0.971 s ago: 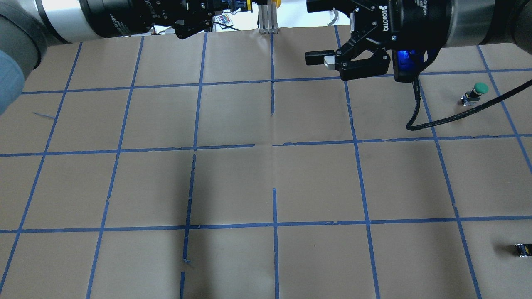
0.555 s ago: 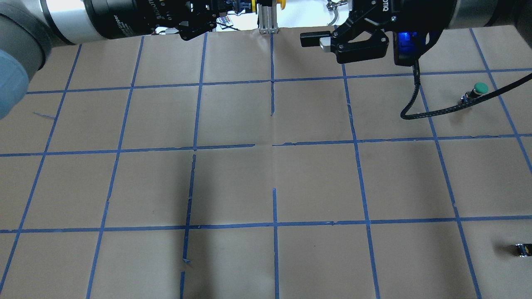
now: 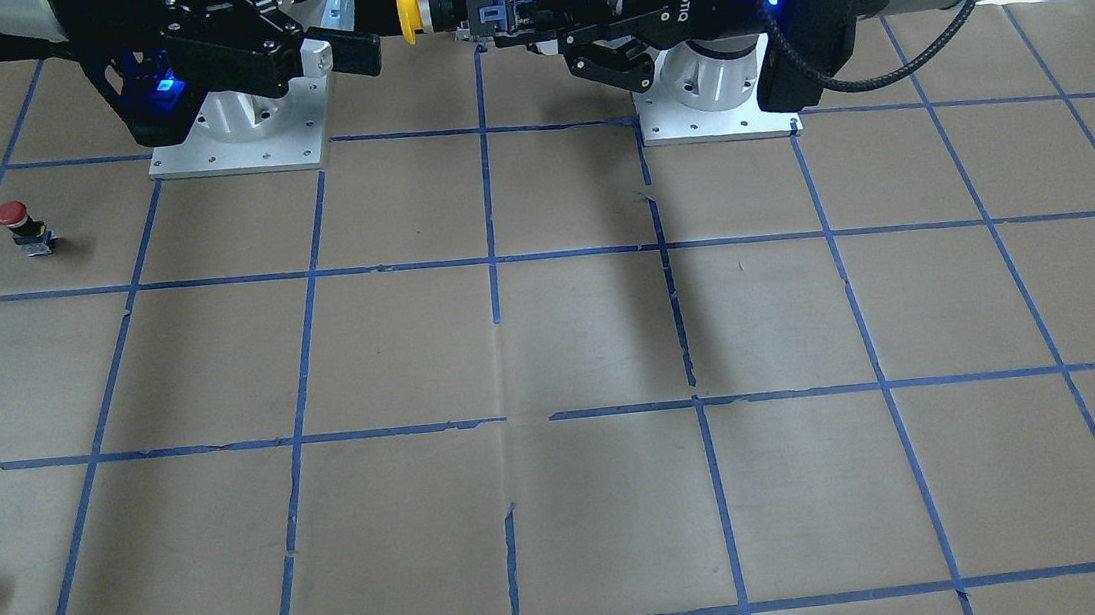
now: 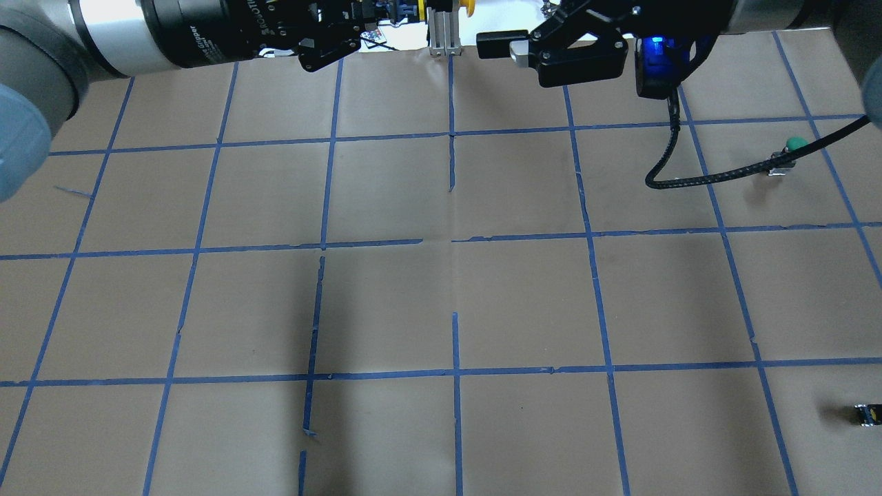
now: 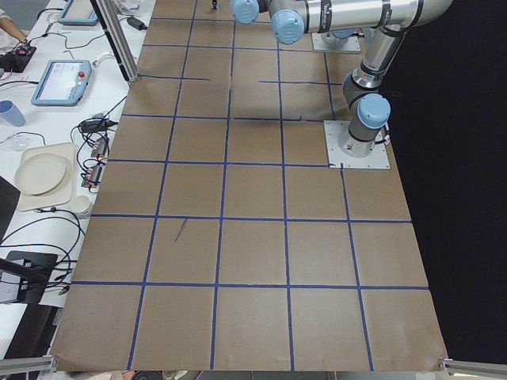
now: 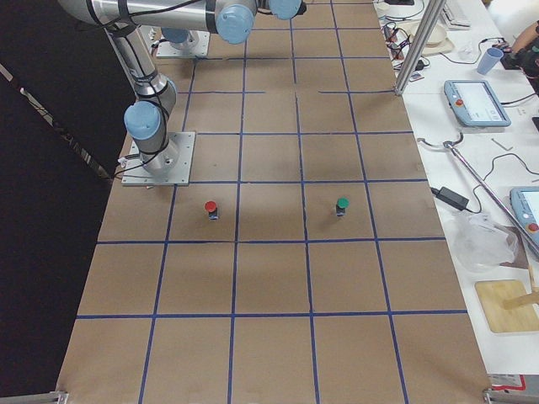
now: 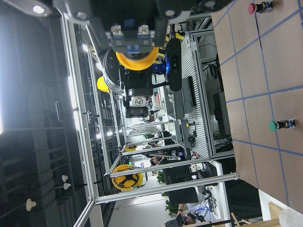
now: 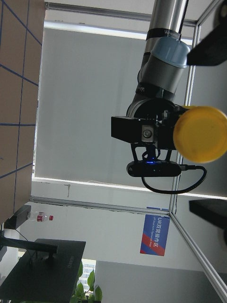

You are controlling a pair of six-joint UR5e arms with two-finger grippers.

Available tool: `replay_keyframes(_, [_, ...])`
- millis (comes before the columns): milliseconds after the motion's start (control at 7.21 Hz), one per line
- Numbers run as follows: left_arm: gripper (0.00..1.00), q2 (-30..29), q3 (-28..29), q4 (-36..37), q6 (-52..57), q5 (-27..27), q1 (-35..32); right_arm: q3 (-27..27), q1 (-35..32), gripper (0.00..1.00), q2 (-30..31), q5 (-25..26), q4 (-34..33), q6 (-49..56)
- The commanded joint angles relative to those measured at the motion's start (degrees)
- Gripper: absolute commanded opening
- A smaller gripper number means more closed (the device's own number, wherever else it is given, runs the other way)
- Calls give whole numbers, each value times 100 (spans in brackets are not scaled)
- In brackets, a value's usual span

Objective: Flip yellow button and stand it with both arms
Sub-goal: 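Close the right gripper on the yellow button held by the left gripper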

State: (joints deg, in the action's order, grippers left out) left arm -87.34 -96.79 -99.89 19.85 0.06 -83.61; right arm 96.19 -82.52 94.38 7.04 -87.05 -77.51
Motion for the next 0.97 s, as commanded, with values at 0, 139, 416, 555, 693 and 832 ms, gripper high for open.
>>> replay_keyframes(0, [12, 7, -15, -4, -244, -94, -6, 75, -114, 99, -43, -27, -497, -422])
replay_keyframes(139, [12, 7, -15, -4, -253, -94, -6, 67, -202, 99, -86, -27, -505, -431])
replay_keyframes(416, [12, 7, -24, -4, -244, -85, -6, 14, -220, 99, -78, -44, -506, -431])
replay_keyframes(555, [12, 7, -24, -4, -244, -85, -6, 5, -220, 99, -52, -45, -505, -440])
replay_keyframes(693, [11, -2, -33, -4, -236, -85, -6, -4, -220, 98, -52, -97, -558, -649])
replay_keyframes(832, [11, -2, -33, 4, -236, -85, -6, 22, -220, 93, -78, -132, -689, -651])
